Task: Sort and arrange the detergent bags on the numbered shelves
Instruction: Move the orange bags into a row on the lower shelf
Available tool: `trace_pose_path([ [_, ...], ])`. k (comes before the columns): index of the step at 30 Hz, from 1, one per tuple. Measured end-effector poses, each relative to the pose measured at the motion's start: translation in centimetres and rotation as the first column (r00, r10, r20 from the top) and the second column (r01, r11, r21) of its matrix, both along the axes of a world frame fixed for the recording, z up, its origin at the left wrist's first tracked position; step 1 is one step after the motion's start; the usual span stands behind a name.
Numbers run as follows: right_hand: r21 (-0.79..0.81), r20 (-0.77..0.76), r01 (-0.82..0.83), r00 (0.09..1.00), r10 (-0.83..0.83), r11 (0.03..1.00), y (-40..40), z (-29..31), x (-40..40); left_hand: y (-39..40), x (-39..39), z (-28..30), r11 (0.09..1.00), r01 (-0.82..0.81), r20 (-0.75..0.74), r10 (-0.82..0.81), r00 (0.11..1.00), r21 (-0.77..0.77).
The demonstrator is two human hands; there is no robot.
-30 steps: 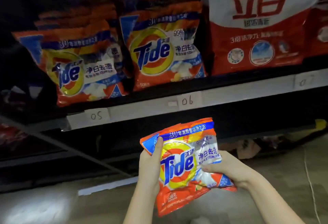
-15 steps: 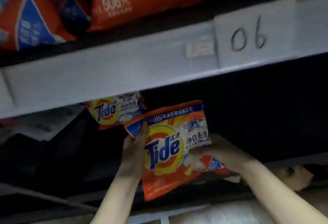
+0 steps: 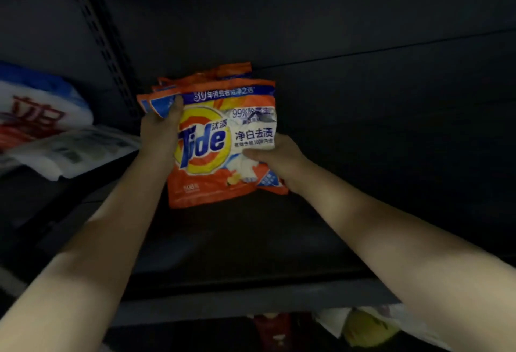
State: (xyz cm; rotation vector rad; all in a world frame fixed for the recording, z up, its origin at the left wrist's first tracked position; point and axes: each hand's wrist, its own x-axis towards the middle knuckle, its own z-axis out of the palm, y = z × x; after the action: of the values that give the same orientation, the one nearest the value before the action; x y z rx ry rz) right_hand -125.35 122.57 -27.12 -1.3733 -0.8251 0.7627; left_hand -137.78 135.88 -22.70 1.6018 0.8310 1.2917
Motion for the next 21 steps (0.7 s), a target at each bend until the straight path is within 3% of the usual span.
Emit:
trace_pose_path([
  [5,0.011,-0.076,0.012,0.997,-0.011,1.0,4.1,-1.3,-1.9,3.9,-0.2,-1.0,0.999,-0.053,0.16,0.053,0.986,-0.002],
  [9,0.056,-0.02,0.01,1.0,-0.009,0.998,4.6,-1.9,-1.6,4.5,0.3,-2.4,0.996,-0.08,0.244,0.065,0.968,0.051],
  [17,0.007,0.141,0.084,0.986,-0.084,0.996,4.2,-2.0,-2.3,5.5,-0.8,-3.1,0.968,-0.19,0.103,0.175,0.979,0.161],
  [21,-0.084,0.221,0.12,0.97,-0.099,0.989,3.3,-1.4,-2.6,4.6,-1.6,-2.3,0.854,-0.312,0.038,0.326,0.945,0.417],
])
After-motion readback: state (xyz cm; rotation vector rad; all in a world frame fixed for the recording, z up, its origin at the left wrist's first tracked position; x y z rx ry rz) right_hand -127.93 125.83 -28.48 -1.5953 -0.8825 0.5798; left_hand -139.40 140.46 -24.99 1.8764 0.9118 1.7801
